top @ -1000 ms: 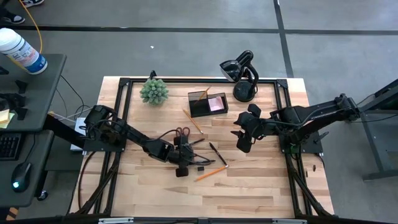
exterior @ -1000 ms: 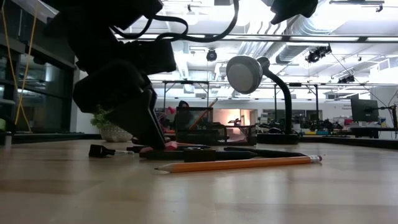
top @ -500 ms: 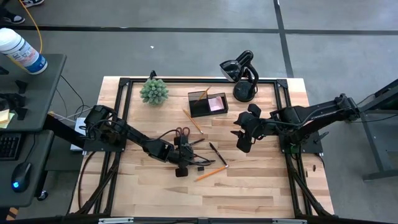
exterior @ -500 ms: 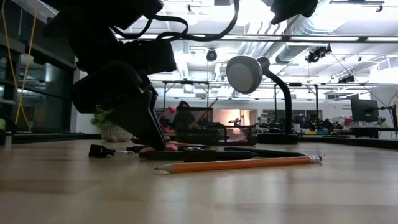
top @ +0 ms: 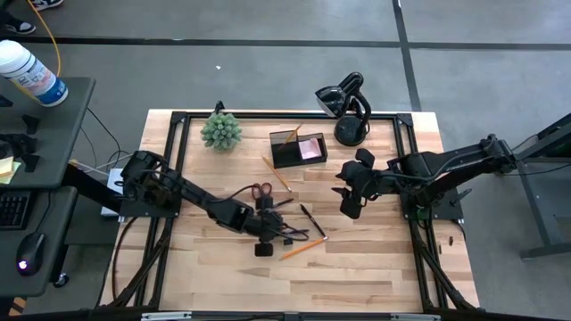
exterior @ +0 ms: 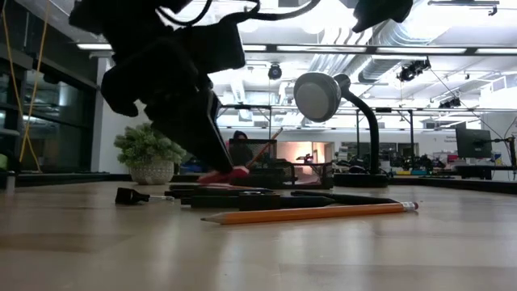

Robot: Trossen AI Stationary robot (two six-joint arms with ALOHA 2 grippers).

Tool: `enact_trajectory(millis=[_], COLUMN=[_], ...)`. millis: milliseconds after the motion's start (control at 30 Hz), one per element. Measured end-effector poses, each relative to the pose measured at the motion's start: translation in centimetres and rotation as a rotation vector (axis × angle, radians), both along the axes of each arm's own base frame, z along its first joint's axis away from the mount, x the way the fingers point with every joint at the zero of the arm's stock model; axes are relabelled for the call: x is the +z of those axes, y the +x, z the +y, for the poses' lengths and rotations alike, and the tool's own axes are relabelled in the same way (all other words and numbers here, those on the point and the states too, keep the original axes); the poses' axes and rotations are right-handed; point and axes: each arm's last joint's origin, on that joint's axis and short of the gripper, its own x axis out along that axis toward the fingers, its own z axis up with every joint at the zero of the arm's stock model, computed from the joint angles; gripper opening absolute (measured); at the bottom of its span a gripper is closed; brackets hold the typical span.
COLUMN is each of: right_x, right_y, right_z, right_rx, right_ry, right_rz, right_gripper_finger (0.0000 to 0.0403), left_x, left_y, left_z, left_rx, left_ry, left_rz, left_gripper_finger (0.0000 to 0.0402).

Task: Pick and place office supplies into organizer
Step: Put the orange eraser into the black desk organizer

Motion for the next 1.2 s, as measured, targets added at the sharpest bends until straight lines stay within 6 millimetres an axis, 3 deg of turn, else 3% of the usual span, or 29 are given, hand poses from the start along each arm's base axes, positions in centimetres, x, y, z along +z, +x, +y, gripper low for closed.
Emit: enact_trajectory(millis=[167, 367, 667, 967, 1200], right_x=[-0.1, -0.1, -0.1, -0.1, -0.1], right_y=[-0.1, -0.1, -0.1, -0.1, -0.1], right_z=[0.0, 0.0, 0.0, 0.0, 0.0], right_rx=[0.000, -0.001, -0.012, -0.016, -0.016], right_ry=[-0.003, -0.001, 0.016, 0.019, 0.020], right_rz=[0.010, 0.009, 0.005, 0.003, 0.002], right_gripper_finger=[0.0184, 0.0184, 0.0184, 0.0184, 0.0184], left_x=[1.2, 2.9, 4.8, 4.9, 5.0], left_y=[0.4, 1.9, 3.2, 2.1, 1.3], left_z=[0.6, 3.2, 9.3, 15.7, 19.1], left_rx=[-0.002, 0.011, 0.057, 0.173, 0.219], left_ry=[0.072, 0.108, 0.187, 0.214, 0.243], left_rz=[0.067, 0.050, 0.052, 0.121, 0.124], left_gripper_finger=[0.0065, 0.0065, 0.0065, 0.0065, 0.0065])
